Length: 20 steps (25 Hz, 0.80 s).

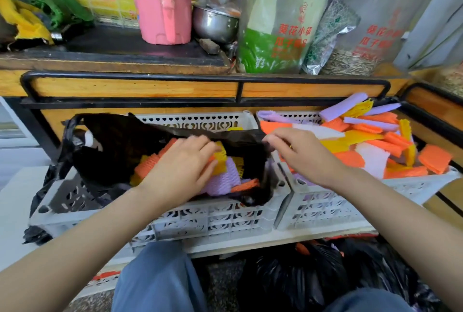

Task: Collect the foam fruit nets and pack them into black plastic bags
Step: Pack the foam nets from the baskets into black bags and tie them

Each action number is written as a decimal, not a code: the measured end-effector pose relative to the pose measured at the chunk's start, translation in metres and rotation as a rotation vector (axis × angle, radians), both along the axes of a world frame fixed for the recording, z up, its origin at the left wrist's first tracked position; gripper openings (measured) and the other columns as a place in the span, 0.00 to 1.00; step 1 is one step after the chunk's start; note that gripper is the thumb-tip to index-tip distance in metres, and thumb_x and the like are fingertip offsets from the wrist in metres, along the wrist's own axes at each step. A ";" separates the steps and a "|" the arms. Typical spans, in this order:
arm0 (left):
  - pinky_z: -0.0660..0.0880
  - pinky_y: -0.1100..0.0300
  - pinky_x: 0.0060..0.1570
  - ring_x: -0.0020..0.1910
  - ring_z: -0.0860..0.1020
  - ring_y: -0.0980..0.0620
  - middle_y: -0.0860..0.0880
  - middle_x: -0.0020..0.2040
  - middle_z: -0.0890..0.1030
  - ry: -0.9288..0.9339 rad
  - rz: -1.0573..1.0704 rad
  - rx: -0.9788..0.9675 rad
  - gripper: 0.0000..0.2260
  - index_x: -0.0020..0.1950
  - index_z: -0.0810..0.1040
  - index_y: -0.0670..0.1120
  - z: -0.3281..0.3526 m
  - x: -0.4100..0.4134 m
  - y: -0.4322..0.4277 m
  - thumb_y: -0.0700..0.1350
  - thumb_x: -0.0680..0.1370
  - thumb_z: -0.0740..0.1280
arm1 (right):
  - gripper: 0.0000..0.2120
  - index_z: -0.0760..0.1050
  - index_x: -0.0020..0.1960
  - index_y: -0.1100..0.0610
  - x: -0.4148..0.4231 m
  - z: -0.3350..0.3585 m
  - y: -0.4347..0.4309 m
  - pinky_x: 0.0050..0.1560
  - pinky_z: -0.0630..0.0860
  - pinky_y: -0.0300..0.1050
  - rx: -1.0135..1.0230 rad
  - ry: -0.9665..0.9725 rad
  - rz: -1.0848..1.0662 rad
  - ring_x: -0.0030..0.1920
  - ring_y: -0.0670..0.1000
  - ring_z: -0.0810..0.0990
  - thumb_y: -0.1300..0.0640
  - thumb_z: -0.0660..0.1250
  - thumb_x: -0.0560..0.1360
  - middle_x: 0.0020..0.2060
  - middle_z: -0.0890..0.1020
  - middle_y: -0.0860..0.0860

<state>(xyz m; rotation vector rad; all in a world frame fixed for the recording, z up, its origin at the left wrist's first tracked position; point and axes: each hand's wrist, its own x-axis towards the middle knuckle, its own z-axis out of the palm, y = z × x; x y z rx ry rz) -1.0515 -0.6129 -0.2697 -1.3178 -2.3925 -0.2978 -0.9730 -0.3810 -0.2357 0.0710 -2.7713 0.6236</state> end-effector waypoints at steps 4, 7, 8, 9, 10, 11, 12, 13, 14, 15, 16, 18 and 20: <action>0.66 0.56 0.51 0.51 0.71 0.50 0.48 0.51 0.75 0.024 -0.150 0.253 0.14 0.57 0.75 0.45 0.045 0.002 0.068 0.49 0.79 0.54 | 0.10 0.75 0.57 0.58 0.013 -0.016 0.053 0.54 0.69 0.47 0.131 0.085 -0.123 0.55 0.53 0.74 0.56 0.61 0.79 0.51 0.78 0.54; 0.67 0.52 0.56 0.56 0.71 0.48 0.47 0.57 0.74 -0.031 -0.195 0.179 0.14 0.62 0.73 0.45 0.050 -0.012 0.134 0.49 0.80 0.58 | 0.17 0.69 0.65 0.60 0.016 -0.033 0.114 0.59 0.65 0.47 0.151 -0.011 -0.286 0.62 0.57 0.70 0.57 0.64 0.78 0.59 0.73 0.57; 0.67 0.52 0.59 0.59 0.71 0.47 0.47 0.60 0.73 -0.082 -0.181 0.131 0.15 0.64 0.71 0.45 0.044 -0.019 0.157 0.49 0.80 0.59 | 0.20 0.67 0.67 0.59 0.017 -0.040 0.132 0.60 0.64 0.47 0.142 -0.061 -0.325 0.64 0.57 0.68 0.56 0.65 0.77 0.62 0.72 0.58; 0.66 0.52 0.61 0.63 0.69 0.47 0.47 0.63 0.71 -0.134 -0.163 0.072 0.17 0.67 0.69 0.44 0.037 -0.026 0.181 0.49 0.80 0.59 | 0.23 0.65 0.69 0.59 0.018 -0.047 0.149 0.61 0.64 0.47 0.125 -0.105 -0.357 0.66 0.57 0.66 0.54 0.65 0.77 0.64 0.70 0.58; 0.65 0.52 0.62 0.65 0.67 0.46 0.46 0.66 0.69 -0.176 -0.149 0.003 0.18 0.69 0.67 0.44 0.027 -0.033 0.203 0.49 0.81 0.59 | 0.26 0.63 0.70 0.59 0.019 -0.055 0.163 0.63 0.63 0.47 0.106 -0.142 -0.374 0.67 0.57 0.65 0.53 0.66 0.76 0.66 0.68 0.58; 0.65 0.51 0.63 0.66 0.67 0.46 0.45 0.67 0.68 -0.206 -0.145 -0.061 0.20 0.70 0.65 0.43 0.018 -0.038 0.222 0.50 0.81 0.59 | 0.29 0.61 0.72 0.58 0.019 -0.063 0.174 0.64 0.62 0.47 0.085 -0.171 -0.377 0.69 0.57 0.63 0.52 0.67 0.75 0.68 0.67 0.58; 0.64 0.51 0.64 0.67 0.66 0.44 0.44 0.69 0.67 -0.228 -0.147 -0.117 0.21 0.71 0.64 0.43 0.008 -0.044 0.240 0.50 0.81 0.59 | 0.32 0.59 0.73 0.58 0.018 -0.070 0.183 0.65 0.61 0.46 0.072 -0.197 -0.366 0.70 0.57 0.62 0.51 0.68 0.74 0.69 0.65 0.57; 0.64 0.50 0.64 0.69 0.66 0.44 0.43 0.70 0.66 -0.250 -0.145 -0.166 0.22 0.72 0.62 0.42 -0.001 -0.049 0.255 0.50 0.81 0.60 | 0.34 0.58 0.74 0.58 0.016 -0.076 0.191 0.66 0.60 0.46 0.074 -0.214 -0.346 0.70 0.56 0.62 0.50 0.70 0.73 0.71 0.64 0.57; 0.63 0.50 0.66 0.70 0.64 0.44 0.43 0.72 0.64 -0.274 -0.142 -0.210 0.23 0.73 0.61 0.42 -0.010 -0.054 0.271 0.50 0.81 0.60 | 0.37 0.57 0.74 0.57 0.014 -0.082 0.199 0.67 0.59 0.46 0.082 -0.227 -0.325 0.71 0.56 0.61 0.49 0.71 0.72 0.72 0.63 0.56; 0.62 0.50 0.68 0.72 0.63 0.44 0.42 0.74 0.62 -0.300 -0.136 -0.244 0.25 0.74 0.59 0.42 -0.017 -0.058 0.283 0.50 0.81 0.59 | 0.38 0.57 0.74 0.56 0.011 -0.086 0.206 0.68 0.59 0.46 0.087 -0.230 -0.304 0.71 0.55 0.60 0.49 0.72 0.71 0.72 0.62 0.55; 0.60 0.50 0.69 0.73 0.61 0.44 0.42 0.75 0.60 -0.328 -0.124 -0.264 0.26 0.75 0.57 0.42 -0.023 -0.061 0.293 0.50 0.81 0.59 | 0.39 0.57 0.74 0.55 0.007 -0.090 0.210 0.69 0.58 0.46 0.081 -0.220 -0.283 0.72 0.55 0.60 0.49 0.73 0.70 0.73 0.62 0.54; 0.58 0.51 0.71 0.74 0.58 0.44 0.42 0.76 0.58 -0.389 -0.092 -0.265 0.27 0.76 0.54 0.42 -0.033 -0.068 0.309 0.50 0.81 0.59 | 0.38 0.60 0.74 0.53 0.001 -0.095 0.217 0.69 0.58 0.45 0.048 -0.180 -0.246 0.72 0.54 0.61 0.51 0.74 0.69 0.73 0.63 0.53; 0.57 0.52 0.71 0.74 0.58 0.44 0.42 0.76 0.57 -0.466 -0.064 -0.259 0.29 0.77 0.51 0.43 -0.041 -0.077 0.320 0.51 0.81 0.60 | 0.35 0.63 0.72 0.52 -0.003 -0.098 0.221 0.68 0.61 0.46 0.008 -0.153 -0.223 0.70 0.54 0.64 0.52 0.74 0.69 0.71 0.67 0.52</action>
